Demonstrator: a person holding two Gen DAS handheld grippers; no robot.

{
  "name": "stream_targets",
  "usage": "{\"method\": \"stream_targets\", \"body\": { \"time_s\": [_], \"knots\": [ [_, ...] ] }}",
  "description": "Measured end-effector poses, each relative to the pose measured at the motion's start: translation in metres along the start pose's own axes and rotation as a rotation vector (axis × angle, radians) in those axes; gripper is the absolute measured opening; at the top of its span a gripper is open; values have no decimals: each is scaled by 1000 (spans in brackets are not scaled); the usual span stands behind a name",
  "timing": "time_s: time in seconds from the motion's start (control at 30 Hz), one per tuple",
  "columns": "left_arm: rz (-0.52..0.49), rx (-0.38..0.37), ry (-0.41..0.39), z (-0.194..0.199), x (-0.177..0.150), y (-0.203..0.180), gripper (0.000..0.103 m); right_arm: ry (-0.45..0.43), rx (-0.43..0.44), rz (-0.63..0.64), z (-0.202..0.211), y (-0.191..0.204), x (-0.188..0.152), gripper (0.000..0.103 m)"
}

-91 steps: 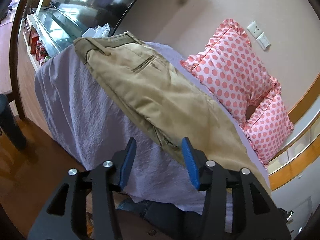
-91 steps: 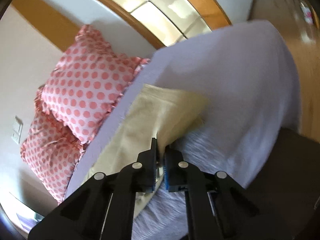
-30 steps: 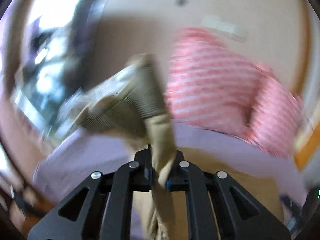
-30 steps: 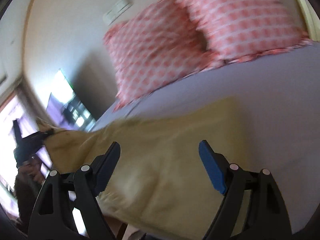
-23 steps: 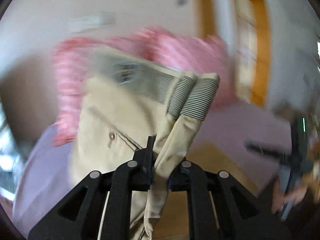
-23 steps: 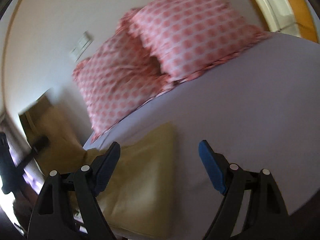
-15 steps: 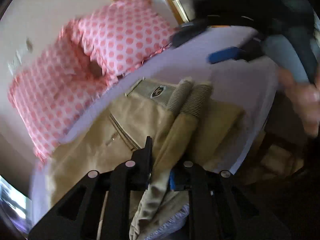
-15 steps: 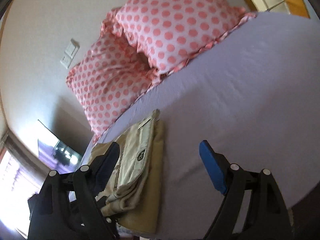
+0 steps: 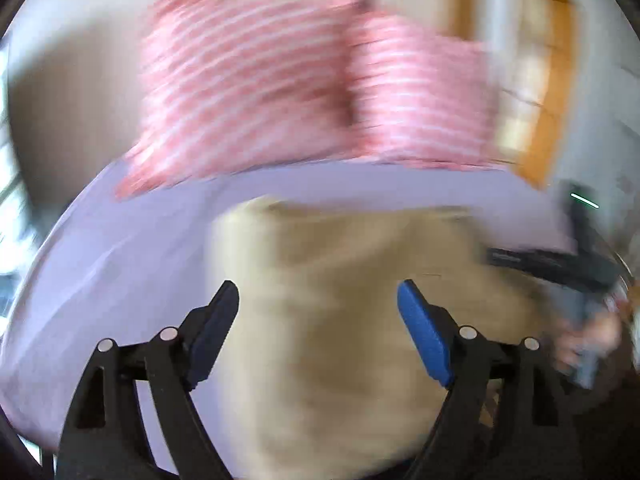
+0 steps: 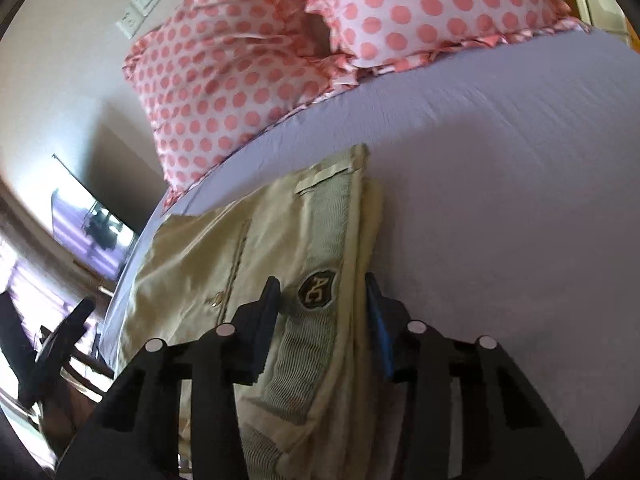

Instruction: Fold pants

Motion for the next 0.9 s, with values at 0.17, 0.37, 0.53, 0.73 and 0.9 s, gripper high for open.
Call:
{"method": "stream_targets", "body": {
  "time_s": [0.17, 0.37, 0.53, 0.73, 0.9],
  "knots": [
    [166, -73, 208, -40, -10, 48, 82, 2, 52, -60, -2, -6, -1, 44],
    [178, -258, 268, -66, -2, 36, 89, 37, 135, -83, -5, -16, 5, 42],
    [167, -267, 304, -81, 9, 25, 93, 71, 175, -80, -10, -17, 10, 28],
    [334, -338, 321, -94, 19, 61, 15, 131, 391, -227, -17, -36, 17, 15],
    [210, -278, 230, -85, 59, 40, 8, 90, 358, -100, -11, -3, 74, 12]
  ]
}}
Point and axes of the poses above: each gripper's, at about its wrist camera, not at the fingertips, and z roughly against the way its jaws point, y to its left, x to its top, the point moved 1 cm from there along -z, roughly the way its jaws point, and after that the axes turned 2 degrees about z, right-handed, at the moved point
